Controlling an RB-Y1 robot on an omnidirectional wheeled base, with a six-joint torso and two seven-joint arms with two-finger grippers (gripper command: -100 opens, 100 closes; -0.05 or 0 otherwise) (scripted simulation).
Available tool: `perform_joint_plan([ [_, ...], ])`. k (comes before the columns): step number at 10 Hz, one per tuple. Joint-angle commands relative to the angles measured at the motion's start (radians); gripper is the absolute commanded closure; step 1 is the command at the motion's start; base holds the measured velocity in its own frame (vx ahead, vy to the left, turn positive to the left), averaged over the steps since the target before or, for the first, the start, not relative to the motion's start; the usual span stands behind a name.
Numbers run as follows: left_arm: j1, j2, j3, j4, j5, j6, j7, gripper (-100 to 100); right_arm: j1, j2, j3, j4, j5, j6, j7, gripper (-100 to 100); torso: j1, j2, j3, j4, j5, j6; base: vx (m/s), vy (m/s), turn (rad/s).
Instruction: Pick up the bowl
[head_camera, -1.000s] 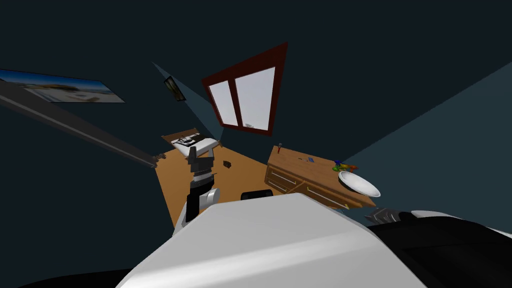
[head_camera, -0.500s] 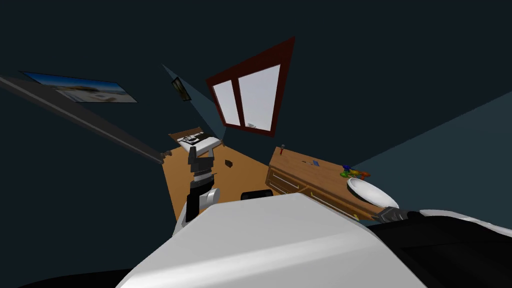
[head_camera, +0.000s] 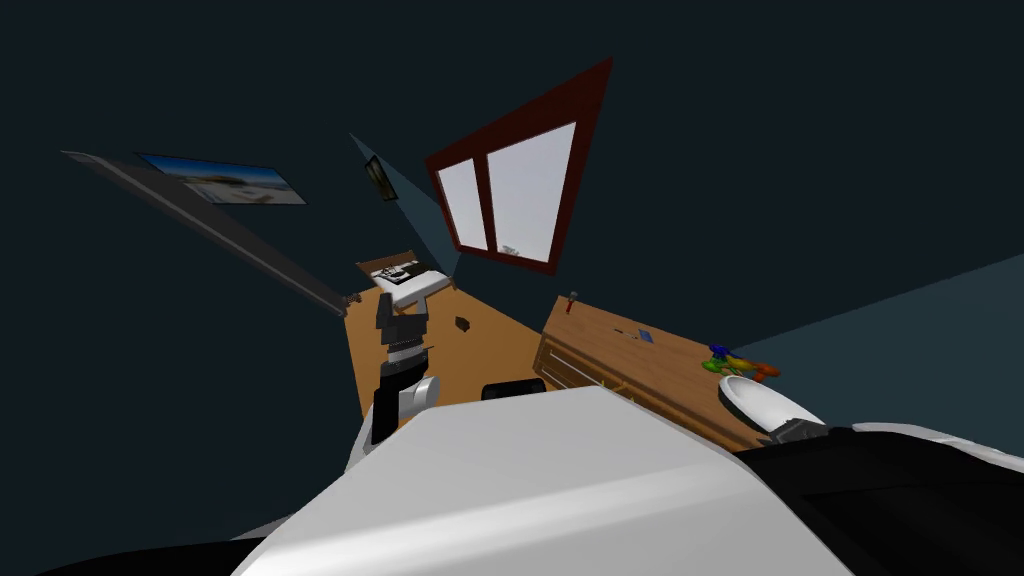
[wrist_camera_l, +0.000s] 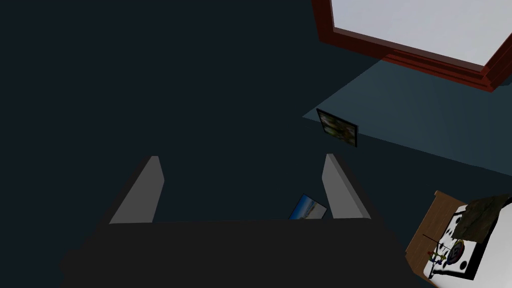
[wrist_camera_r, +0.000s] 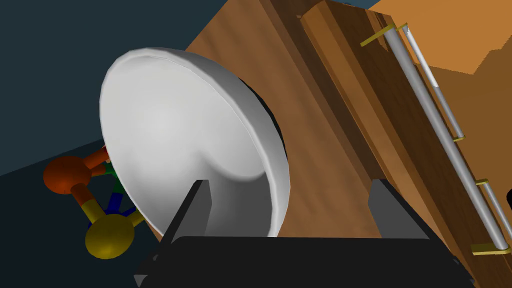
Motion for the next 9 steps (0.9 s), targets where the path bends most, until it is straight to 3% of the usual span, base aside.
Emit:
perform_joint_plan([
  [1,0.0,0.0,0.0,0.0,0.0,0.0,0.0,0,-0.024,0.025,0.001,0.05,0.003,-0.012,0.006,-100,0.0,0.0,0.0,0.0,0.0,0.0,-0.071,-0.038,0.11],
  [4,0.0,0.0,0.0,0.0,0.0,0.0,0.0,0,-0.027,0.054,0.017,0.075,0.006,0.004,-0.031,-100,0.0,0.002,0.001,0.0,0.0,0.001,-0.062,-0.026,0.131],
  [5,0.0,0.0,0.0,0.0,0.0,0.0,0.0,0,-0.021,0.045,0.013,0.06,0.005,0.001,-0.019,-100,-0.001,0.003,0.002,0.001,0.0,0.001,-0.044,-0.02,0.053],
  [6,0.0,0.0,0.0,0.0,0.0,0.0,0.0,0,-0.02,0.045,0.014,0.056,0.005,0.006,-0.027,100,0.0,0.002,0.001,0.001,0.0,0.002,-0.006,-0.004,-0.01],
  [9,0.0,0.0,0.0,0.0,0.0,0.0,0.0,0,-0.02,0.043,0.015,0.057,0.006,0.006,-0.025,100,0.0,-0.001,0.0,0.0,-0.001,0.002,-0.001,-0.002,0.002],
])
